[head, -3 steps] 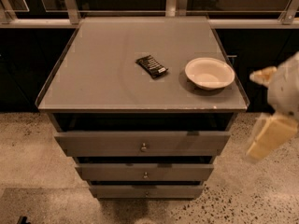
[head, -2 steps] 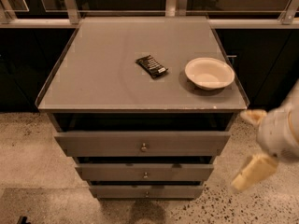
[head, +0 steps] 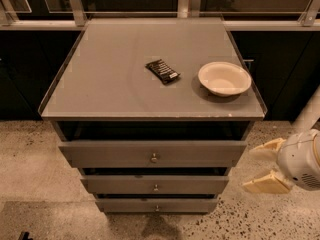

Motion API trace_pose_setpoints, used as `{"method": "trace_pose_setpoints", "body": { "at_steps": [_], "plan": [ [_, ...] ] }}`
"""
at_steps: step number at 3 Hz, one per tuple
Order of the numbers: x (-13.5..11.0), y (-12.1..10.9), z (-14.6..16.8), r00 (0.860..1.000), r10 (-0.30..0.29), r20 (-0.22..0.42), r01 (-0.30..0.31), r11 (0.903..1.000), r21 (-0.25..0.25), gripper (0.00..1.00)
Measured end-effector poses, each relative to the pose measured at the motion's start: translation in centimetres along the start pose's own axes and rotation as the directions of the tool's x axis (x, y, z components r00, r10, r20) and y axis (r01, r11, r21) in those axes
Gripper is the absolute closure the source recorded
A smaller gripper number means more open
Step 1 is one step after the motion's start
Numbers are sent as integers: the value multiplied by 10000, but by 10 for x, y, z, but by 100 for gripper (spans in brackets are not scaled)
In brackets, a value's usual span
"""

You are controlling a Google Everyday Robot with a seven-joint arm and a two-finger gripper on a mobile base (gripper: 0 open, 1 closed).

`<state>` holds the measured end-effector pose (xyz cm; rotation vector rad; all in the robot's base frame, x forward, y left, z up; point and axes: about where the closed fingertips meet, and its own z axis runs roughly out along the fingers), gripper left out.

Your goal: Open top drawer

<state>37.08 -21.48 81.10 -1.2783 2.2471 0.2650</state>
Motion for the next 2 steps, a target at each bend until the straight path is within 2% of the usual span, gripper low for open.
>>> {"method": "trace_pose_setpoints", "body": {
  "at_steps": [1,2],
  "plan": [
    [0,0,0,10000,1,3,-1,10000,1,66],
    [6,-5,14,9967,333,741,-351,9991,231,89]
  ]
}}
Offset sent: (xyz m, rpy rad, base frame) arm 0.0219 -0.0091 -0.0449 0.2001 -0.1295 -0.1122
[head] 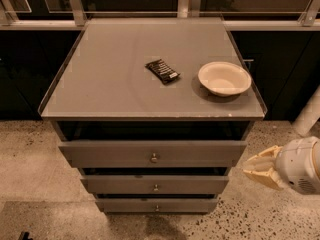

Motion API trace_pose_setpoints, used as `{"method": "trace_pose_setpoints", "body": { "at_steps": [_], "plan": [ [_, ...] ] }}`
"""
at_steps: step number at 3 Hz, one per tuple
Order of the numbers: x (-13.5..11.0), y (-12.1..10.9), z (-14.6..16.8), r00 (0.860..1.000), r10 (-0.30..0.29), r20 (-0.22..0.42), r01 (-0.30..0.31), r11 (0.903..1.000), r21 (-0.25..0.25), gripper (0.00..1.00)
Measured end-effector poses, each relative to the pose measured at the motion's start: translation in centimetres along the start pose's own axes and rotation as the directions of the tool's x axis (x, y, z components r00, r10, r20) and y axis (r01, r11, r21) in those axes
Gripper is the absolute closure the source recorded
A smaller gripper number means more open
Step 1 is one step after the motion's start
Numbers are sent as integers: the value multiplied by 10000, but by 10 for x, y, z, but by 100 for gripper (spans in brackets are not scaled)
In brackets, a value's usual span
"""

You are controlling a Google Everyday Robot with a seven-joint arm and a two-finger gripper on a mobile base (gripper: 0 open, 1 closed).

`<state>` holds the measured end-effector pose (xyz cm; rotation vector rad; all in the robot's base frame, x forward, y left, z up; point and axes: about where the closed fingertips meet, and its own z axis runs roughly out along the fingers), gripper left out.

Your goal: Open top drawer

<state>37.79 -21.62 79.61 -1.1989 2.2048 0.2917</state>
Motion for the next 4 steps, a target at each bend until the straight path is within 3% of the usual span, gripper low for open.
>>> {"method": "trace_pose_setpoints", "body": {
  "at_steps": [1,2,3,4],
  "plan": [
    [11,-12,30,9869,785,1410,-857,9953,456,100],
    [12,-35,57,9584,1261,2561,-1554,9830,976,100],
    [-4,-86,104,9295,1349,3431,-1961,9690,1501,100],
    [-5,-85,104,9287,1333,3462,-1962,9685,1533,100]
  ]
}}
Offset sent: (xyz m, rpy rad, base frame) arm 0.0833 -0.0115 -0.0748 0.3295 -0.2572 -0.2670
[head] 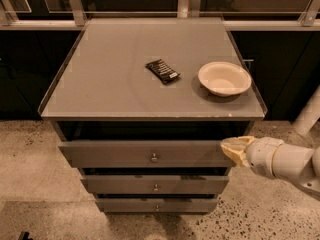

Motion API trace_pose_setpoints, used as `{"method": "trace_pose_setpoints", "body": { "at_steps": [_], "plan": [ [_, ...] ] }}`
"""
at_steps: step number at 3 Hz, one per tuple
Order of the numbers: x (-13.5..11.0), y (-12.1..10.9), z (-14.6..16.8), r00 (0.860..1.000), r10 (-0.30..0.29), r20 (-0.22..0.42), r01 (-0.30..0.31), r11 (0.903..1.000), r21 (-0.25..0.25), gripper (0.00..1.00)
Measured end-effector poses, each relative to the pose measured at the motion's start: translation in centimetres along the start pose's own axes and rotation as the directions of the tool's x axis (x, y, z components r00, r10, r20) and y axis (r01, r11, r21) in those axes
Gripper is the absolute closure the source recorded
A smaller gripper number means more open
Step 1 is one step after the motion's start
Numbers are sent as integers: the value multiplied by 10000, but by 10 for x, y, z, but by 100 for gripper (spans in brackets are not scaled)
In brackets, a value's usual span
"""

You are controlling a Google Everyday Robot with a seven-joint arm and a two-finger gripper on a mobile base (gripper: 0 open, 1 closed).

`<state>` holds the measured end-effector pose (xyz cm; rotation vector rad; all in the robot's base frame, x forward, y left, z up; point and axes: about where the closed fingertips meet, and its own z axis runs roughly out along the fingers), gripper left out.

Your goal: Open top drawer

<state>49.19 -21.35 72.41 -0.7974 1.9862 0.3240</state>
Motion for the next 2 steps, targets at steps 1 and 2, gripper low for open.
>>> {"method": "trace_pose_setpoints", "body": {
  "at_steps": [1,2],
  "plan": [
    [2,-5,10,9990,88,445,-99,9997,243,100],
    [-4,-7,40,9951,144,980,-140,9999,-53,100]
  ]
}}
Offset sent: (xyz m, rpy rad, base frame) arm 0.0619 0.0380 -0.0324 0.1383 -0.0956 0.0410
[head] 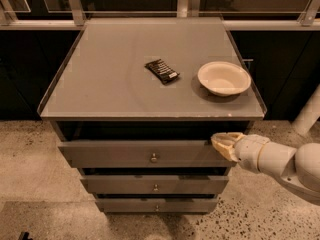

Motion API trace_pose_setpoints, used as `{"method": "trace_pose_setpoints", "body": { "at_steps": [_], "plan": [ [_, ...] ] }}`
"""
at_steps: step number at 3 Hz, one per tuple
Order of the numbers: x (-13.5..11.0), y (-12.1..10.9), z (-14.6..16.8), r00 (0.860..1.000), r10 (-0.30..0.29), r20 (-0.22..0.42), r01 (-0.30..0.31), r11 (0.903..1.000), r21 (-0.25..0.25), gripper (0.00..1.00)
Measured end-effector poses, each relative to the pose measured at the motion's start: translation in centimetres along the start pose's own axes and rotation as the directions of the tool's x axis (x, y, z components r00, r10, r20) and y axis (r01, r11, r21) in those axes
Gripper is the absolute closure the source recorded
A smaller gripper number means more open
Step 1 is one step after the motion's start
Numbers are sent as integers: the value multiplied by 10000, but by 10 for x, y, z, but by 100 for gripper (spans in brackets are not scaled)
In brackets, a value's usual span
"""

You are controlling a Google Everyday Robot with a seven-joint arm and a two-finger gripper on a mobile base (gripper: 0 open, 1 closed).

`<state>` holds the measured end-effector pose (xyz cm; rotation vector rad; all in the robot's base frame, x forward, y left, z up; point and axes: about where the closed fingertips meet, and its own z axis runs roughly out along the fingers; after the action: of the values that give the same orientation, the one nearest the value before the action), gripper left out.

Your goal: Open top drawer

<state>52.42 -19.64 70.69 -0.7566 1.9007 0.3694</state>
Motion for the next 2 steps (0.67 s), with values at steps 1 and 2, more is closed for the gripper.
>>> {"method": "trace_pose_setpoints", "body": {
  "at_steps": [1,2],
  "plan": [
    [-2,0,32,9994,18,332,-4,9992,-407,100],
    [-6,0,58,9986,-18,534,55,9976,-687,100]
  ]
}}
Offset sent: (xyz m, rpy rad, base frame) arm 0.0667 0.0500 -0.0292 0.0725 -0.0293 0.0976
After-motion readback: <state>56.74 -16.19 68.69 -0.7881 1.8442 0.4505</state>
